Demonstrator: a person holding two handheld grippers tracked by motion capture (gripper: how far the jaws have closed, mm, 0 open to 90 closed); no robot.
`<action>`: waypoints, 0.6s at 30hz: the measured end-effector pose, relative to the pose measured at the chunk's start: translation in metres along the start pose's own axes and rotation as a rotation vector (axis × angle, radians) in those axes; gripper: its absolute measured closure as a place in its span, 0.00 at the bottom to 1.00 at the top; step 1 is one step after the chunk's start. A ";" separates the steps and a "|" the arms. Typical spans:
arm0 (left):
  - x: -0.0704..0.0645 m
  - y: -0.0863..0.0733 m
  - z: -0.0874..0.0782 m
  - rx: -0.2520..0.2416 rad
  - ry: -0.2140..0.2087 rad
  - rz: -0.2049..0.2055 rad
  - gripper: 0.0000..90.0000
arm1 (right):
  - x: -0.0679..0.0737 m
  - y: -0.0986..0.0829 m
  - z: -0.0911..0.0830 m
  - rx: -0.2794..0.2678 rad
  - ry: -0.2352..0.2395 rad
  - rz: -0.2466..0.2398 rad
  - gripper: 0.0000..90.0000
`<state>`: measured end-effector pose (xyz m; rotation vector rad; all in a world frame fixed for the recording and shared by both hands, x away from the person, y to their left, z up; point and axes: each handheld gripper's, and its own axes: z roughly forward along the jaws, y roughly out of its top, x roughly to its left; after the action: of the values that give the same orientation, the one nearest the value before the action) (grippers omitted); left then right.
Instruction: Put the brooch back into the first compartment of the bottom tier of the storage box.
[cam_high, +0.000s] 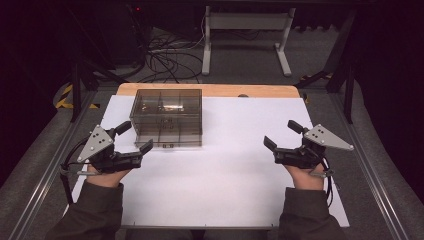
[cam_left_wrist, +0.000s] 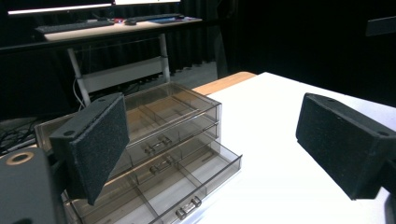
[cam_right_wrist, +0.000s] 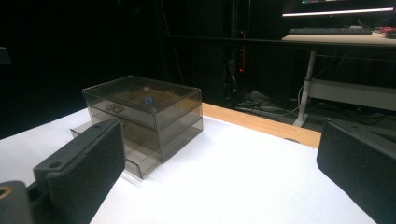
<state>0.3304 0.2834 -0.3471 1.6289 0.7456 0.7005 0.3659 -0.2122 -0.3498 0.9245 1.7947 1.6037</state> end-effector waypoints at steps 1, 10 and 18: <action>0.000 0.000 -0.001 -0.001 -0.005 0.000 0.12 | 0.000 0.000 0.000 -0.002 0.000 0.001 0.02; 0.003 0.000 -0.008 -0.015 -0.027 -0.010 0.10 | -0.001 0.001 -0.002 -0.007 -0.003 0.002 0.02; 0.007 -0.001 -0.013 -0.025 -0.029 -0.006 0.08 | -0.001 0.001 -0.002 -0.012 -0.003 0.005 0.02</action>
<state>0.3247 0.2966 -0.3452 1.6102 0.7175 0.6784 0.3646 -0.2144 -0.3486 0.9265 1.7801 1.6133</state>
